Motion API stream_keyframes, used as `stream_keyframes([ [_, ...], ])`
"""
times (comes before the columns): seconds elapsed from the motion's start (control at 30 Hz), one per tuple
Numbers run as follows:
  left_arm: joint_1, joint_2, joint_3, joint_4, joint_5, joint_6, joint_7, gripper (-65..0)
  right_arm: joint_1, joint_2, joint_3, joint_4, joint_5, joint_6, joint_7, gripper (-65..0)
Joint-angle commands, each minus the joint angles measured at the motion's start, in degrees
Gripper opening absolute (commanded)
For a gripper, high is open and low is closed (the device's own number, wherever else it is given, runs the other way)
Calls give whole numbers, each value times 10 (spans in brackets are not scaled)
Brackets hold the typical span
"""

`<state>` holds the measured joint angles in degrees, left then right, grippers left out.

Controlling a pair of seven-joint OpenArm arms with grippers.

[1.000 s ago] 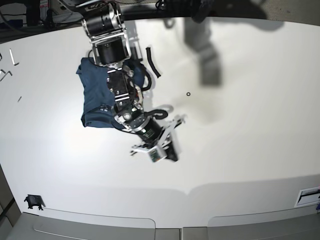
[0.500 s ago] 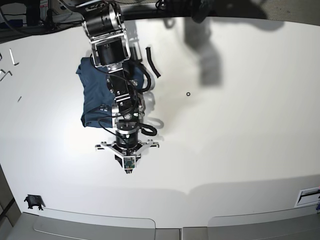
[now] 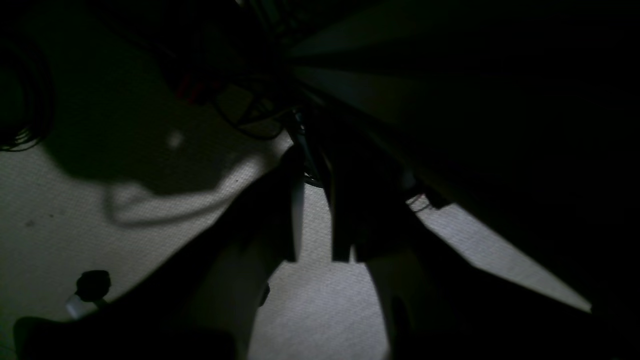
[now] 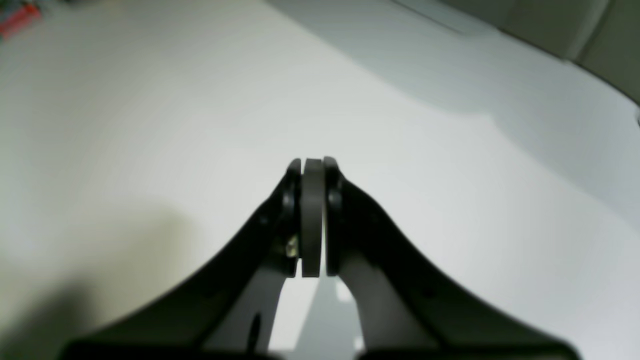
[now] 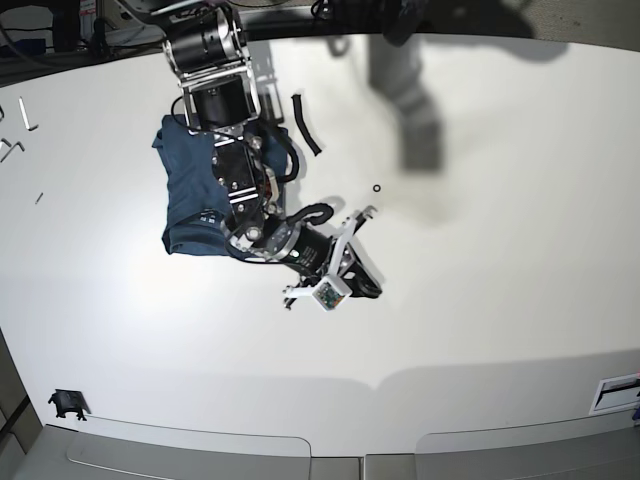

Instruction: Fold the T-shirt properly

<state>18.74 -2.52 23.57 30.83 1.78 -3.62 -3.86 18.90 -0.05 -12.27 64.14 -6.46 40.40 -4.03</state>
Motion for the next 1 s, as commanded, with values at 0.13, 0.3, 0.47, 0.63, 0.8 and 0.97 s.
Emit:
stream_keyframes([
  [0.13,6,4,1,3,1,-6,-5,-569,17,-4,2,10,28,-4,19,-650],
  [0.3,6,4,1,3,1,-6,-5,-569,19,-4,3,10,26,-4,20,-650],
  [0.47,6,4,1,3,1,-6,-5,-569,19,-10,3,10,26,-269,-31,-650],
  [0.63,6,4,1,3,1,-6,-5,-569,19,-14,16,10,20,-579,-3,-650],
  [0.8,6,4,1,3,1,-6,-5,-569,20,-12,26,10,7,-804,39,-650],
  [0.97,6,4,1,3,2,-6,-5,-569,7,-9,37,10,-214,-804,6,-650],
])
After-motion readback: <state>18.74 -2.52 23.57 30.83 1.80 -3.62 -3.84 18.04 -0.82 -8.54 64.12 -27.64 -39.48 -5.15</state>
